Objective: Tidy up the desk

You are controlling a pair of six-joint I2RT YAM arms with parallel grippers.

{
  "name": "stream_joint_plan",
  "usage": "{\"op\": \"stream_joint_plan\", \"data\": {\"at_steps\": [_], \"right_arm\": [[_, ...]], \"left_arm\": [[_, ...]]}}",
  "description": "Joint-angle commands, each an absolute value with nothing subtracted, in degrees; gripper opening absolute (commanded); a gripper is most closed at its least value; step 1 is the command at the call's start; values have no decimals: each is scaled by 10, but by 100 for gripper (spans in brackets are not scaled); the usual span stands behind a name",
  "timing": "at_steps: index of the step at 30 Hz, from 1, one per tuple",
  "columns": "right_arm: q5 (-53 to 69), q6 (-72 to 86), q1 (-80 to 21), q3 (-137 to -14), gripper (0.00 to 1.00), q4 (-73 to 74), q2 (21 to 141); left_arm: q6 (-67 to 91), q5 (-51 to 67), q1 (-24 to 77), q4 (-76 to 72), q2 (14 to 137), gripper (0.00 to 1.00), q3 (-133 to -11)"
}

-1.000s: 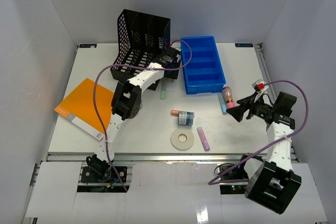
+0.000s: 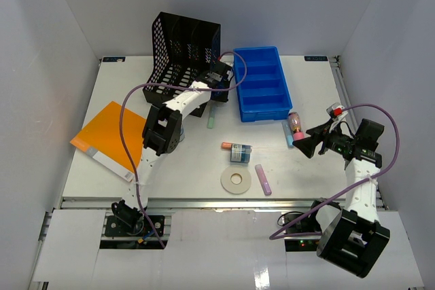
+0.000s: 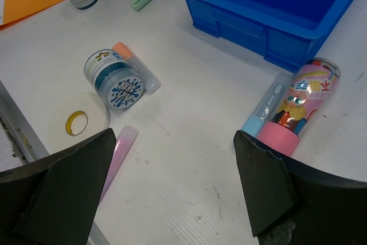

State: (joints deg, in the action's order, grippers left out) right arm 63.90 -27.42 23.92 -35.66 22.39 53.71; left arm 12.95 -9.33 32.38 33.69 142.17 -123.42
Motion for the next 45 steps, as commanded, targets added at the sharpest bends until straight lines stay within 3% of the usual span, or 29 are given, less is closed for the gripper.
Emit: {"op": "stream_joint_plan", "data": {"at_steps": [1,35,45], "right_arm": [[660,-272,240,-351,90,216,530],[663,-276,240,-350,90,219,527],[664,-279,240,-351,90,222,529]], "left_arm": [[132,-74,322,343,1365,20,-1210],[108,-12,323,259,1148,6,-1011],[36,86,396,260,1130,5,-1073]]}}
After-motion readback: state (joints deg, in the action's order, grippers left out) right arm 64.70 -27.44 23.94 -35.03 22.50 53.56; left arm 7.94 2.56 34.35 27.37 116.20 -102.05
